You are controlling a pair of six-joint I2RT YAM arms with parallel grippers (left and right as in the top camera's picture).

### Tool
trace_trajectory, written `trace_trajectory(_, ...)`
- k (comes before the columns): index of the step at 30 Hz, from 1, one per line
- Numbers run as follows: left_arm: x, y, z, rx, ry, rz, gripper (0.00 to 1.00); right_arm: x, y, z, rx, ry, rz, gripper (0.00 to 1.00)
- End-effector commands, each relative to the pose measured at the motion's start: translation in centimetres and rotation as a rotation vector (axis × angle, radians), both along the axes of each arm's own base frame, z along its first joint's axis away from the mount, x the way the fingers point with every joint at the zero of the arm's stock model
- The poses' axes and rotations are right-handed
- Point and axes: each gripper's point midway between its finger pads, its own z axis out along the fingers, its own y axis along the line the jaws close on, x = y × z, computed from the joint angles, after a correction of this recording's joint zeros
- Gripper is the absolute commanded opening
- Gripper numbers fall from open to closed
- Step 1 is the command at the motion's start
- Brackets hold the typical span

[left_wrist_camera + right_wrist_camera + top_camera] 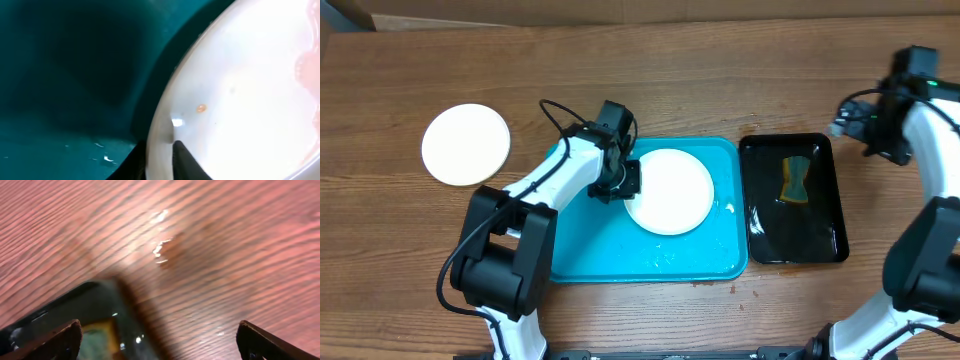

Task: Clean dirty plates on tray and stack at the side
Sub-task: 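Release the sponge and raise the right gripper, then lift the white plate with the left gripper and swing it right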

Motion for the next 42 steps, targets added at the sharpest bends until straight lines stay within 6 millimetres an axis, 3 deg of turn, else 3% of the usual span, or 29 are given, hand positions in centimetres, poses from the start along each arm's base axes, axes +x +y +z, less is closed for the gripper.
trace_trajectory(1, 0.2, -0.8, 0.5, 0.007, -0.025, -0.022, 0.17, 0.1, -0.8, 1.3, 0.014, -0.041, -0.023, 1.0)
trace_trajectory(6, 0.7, 0.9, 0.3, 0.08, -0.042, 0.0, 0.04, -0.1, -1.5, 1.3, 0.011, -0.041, -0.042, 1.0)
trace_trajectory(13, 1.4, 1.7, 2.2, 0.051, -0.01, 0.036, 0.04, -0.1, -1.5, 1.3, 0.011, -0.041, -0.041, 1.0)
trace_trajectory(20, 3.8, 1.3, 6.1, 0.037, -0.075, -0.002, 0.04, -0.1, -1.5, 1.3, 0.011, -0.041, -0.041, 1.0)
trace_trajectory(25, 6.1, 0.6, 10.0, 0.021, -0.158, 0.003, 0.04, -0.1, -1.5, 1.3, 0.011, -0.041, -0.041, 1.0)
trace_trajectory(31, 8.2, -2.8, 14.1, 0.001, -0.306, -0.043, 0.04, -0.1, -1.5, 1.3, 0.011, -0.041, -0.041, 1.0)
trace_trajectory(37, 8.5, -6.7, 15.2, 0.091, -0.459, -0.092, 0.04, -0.1, -1.5, 1.3, 0.011, -0.041, -0.041, 1.0)
trace_trajectory(42, 7.5, -11.1, 16.8, 0.17, -0.616, -0.156, 0.04, -0.1, -1.5, 1.3, 0.011, -0.041, -0.041, 1.0)
